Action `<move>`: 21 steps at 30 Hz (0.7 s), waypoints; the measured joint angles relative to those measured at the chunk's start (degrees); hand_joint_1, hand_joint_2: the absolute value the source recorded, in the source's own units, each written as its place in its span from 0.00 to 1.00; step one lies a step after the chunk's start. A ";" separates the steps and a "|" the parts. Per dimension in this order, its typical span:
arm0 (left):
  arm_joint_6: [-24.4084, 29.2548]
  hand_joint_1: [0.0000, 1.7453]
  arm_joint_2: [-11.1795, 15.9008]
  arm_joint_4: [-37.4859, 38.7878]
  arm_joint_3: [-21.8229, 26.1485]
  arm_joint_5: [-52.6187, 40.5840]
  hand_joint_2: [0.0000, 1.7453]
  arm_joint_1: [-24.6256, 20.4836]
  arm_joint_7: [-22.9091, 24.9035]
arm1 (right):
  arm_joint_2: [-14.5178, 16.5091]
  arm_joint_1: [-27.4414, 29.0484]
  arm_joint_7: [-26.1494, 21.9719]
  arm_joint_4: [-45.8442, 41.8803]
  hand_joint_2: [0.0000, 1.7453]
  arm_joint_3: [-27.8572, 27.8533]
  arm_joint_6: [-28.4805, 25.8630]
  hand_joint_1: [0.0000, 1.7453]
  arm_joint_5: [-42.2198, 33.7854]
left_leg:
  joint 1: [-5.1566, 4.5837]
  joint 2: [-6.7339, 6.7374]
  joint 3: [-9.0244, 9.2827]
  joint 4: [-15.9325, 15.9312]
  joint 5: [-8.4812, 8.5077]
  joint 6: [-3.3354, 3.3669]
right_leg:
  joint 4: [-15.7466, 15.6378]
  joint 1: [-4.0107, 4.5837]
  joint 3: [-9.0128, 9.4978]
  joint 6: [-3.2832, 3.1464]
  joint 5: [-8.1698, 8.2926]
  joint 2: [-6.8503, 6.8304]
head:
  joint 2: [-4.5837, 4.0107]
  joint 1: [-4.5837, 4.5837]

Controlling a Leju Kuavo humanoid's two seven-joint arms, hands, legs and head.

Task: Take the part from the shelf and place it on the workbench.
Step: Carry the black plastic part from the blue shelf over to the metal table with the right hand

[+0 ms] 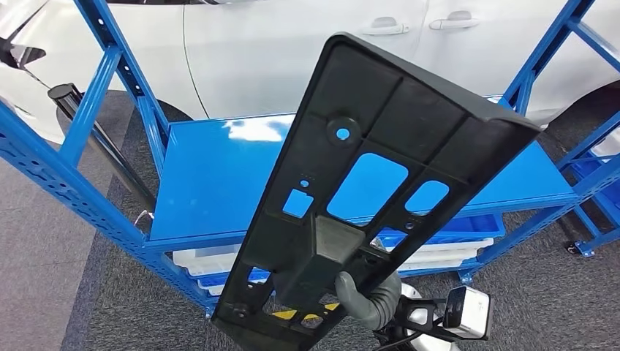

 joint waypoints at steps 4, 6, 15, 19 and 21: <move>-0.19 0.00 -0.09 0.00 -0.08 0.03 0.75 0.04 -0.20 | 0.01 0.31 0.91 -0.81 1.00 -0.58 0.14 0.97 0.52 | -0.16 -0.11 -0.13 0.74 -0.36 -0.28 | -7.73 -0.04 4.21 -0.14 4.47 -0.12 | 0.00 0.00; -0.44 0.00 -0.11 0.00 -0.13 -0.02 1.00 0.04 -0.65 | 0.02 0.38 0.87 -0.90 1.00 -0.75 0.42 0.96 0.75 | -0.37 -0.18 -0.38 1.20 -0.61 -0.75 | -12.22 0.09 6.23 -0.71 5.73 -0.10 | 0.00 0.00; -0.93 0.00 -0.08 0.00 -1.04 -0.69 1.00 0.00 -1.76 | 0.24 0.44 0.74 -0.96 1.00 -0.91 0.90 0.93 1.12 | 0.25 -0.15 -7.71 17.47 -8.68 -3.20 | -13.12 -0.09 6.18 -2.57 6.19 -0.25 | 0.00 0.00; -0.43 0.00 -0.09 0.00 -1.20 -0.81 1.00 -0.05 -2.70 | 0.24 0.49 0.75 -0.95 1.00 -0.91 0.90 0.89 1.37 | 0.38 -0.16 -3.09 8.10 -2.75 -2.74 | -13.11 -0.04 6.54 -2.36 6.08 -0.10 | 0.00 0.00; 0.00 0.00 -0.10 0.00 -1.26 -0.94 1.00 -0.21 -2.84 | 0.24 0.71 0.34 -0.92 1.00 -0.91 0.90 0.89 1.82 | 0.14 -0.20 -0.27 2.07 -0.96 -2.17 | -13.04 0.09 6.49 -1.87 6.03 -0.05 | 0.00 0.00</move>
